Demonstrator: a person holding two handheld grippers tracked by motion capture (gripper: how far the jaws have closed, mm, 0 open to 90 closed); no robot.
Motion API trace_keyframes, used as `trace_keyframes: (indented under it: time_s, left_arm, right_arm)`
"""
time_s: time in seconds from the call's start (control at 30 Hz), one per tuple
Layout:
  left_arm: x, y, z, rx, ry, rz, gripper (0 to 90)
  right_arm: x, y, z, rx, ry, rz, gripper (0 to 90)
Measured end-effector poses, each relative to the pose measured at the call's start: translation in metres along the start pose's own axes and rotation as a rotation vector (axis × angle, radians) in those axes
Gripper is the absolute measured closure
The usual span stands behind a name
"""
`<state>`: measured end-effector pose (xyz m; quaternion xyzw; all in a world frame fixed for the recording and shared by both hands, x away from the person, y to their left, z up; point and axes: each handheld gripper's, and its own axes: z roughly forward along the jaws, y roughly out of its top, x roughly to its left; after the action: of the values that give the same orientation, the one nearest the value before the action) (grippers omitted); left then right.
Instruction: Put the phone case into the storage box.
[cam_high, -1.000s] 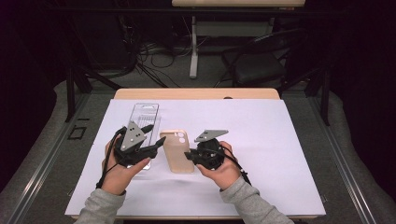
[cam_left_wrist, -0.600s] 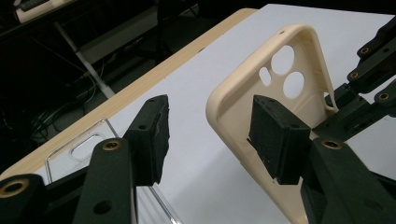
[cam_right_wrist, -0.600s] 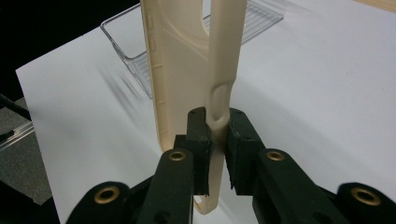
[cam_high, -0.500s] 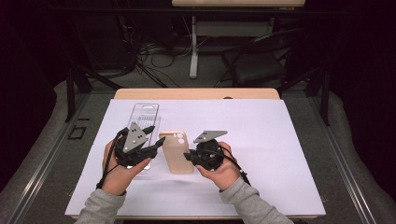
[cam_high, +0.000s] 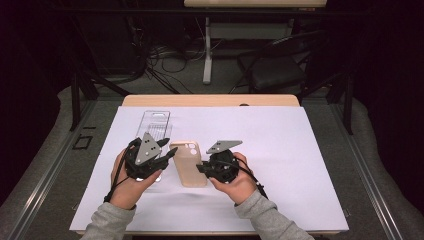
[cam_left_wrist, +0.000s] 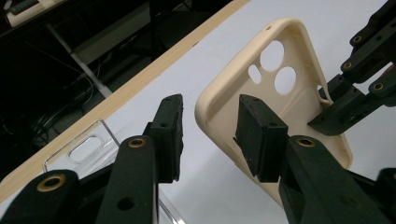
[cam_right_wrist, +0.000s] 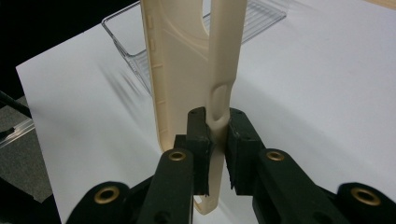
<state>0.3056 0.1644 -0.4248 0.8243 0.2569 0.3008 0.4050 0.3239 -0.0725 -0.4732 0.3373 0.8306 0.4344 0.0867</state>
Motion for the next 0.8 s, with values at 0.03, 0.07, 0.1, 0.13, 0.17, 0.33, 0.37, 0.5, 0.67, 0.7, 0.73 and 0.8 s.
trace_keyframes:
  time_s: [0.03,0.07,0.1,0.13,0.17,0.33,0.37,0.5,0.67,0.7,0.73,0.8]
  left_arm:
    - [-0.0002,0.0000,0.0001,0.004,0.001,0.003,62.2]
    - [-0.0004,0.0001,0.0002,0.007,0.003,0.005,62.6]
    - [-0.0006,0.0001,0.0004,0.011,0.004,0.008,63.2]
    - [-0.0007,0.0001,0.0006,0.013,0.005,0.010,63.6]
    - [-0.0007,0.0000,0.0008,0.015,0.006,0.014,64.0]
    - [-0.0014,0.0003,0.0016,0.028,0.005,0.037,67.4]
    - [-0.0019,0.0004,0.0018,0.029,0.006,0.040,67.9]
    - [-0.0028,0.0008,0.0025,0.035,0.005,0.058,68.4]
    - [-0.0023,0.0009,0.0028,0.038,0.005,0.073,69.5]
    - [-0.0019,0.0007,0.0028,0.037,0.004,0.075,69.6]
    - [-0.0017,0.0006,0.0029,0.037,0.002,0.076,69.8]
    - [-0.0010,0.0005,0.0033,0.038,-0.007,0.081,70.6]
  right_arm:
    - [0.0001,-0.0001,0.0002,-0.001,-0.001,-0.001,81.1]
    - [0.0003,-0.0001,0.0004,0.000,0.000,-0.002,81.0]
    - [0.0003,-0.0001,0.0005,0.002,-0.001,-0.005,81.0]
    - [0.0007,-0.0002,0.0007,0.002,-0.001,-0.003,81.0]
    - [0.0009,-0.0003,0.0008,0.003,-0.001,-0.005,81.0]
    - [0.0013,-0.0004,0.0013,0.006,0.002,-0.008,81.0]
    - [0.0013,-0.0004,0.0015,0.006,0.002,-0.010,81.0]
    - [0.0019,-0.0007,0.0021,0.012,0.003,-0.012,81.1]
    - [0.0027,-0.0010,0.0031,0.015,0.006,-0.017,81.0]
    - [0.0029,-0.0010,0.0032,0.016,0.007,-0.018,81.1]
    - [0.0031,-0.0010,0.0034,0.018,0.007,-0.018,81.0]
    - [0.0033,-0.0011,0.0036,0.019,0.009,-0.021,81.0]
